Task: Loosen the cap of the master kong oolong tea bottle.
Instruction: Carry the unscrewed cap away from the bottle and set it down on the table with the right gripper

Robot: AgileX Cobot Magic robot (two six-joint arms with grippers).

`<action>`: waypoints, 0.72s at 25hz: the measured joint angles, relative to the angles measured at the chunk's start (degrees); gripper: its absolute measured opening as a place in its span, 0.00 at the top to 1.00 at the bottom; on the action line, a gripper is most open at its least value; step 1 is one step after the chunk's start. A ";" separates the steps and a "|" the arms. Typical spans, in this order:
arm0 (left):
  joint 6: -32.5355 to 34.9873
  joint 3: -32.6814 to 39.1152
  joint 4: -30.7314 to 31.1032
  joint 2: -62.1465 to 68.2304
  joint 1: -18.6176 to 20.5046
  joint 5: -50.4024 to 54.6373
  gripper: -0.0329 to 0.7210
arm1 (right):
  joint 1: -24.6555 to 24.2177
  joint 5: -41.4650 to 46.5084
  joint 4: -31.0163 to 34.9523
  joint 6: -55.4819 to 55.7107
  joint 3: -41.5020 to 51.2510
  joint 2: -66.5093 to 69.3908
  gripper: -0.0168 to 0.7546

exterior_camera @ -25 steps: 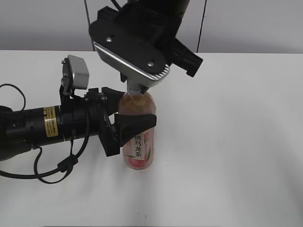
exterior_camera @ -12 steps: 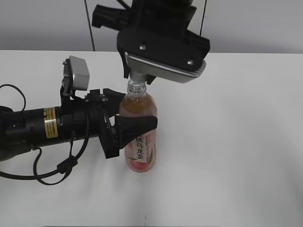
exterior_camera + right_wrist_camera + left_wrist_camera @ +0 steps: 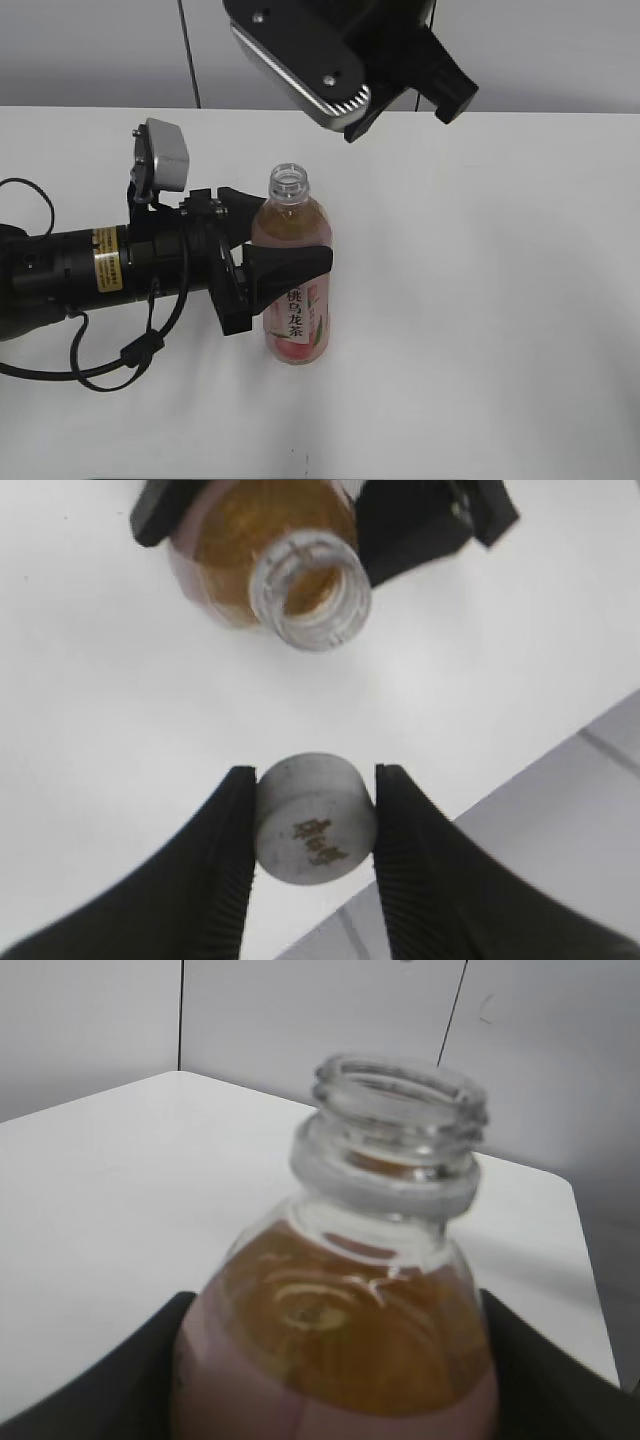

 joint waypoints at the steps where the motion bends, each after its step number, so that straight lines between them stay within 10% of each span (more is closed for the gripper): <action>1: 0.00 0.00 0.00 0.00 0.00 0.00 0.35 | -0.43 0.00 -1.05 5.44 0.00 -0.02 0.62; 11: 0.00 0.00 0.00 0.00 0.00 0.00 0.35 | -13.47 -0.16 -7.18 51.44 13.52 -1.35 0.62; 18: 0.00 0.00 0.00 0.00 0.00 0.00 0.35 | -23.05 -3.08 3.19 65.76 23.28 0.12 0.63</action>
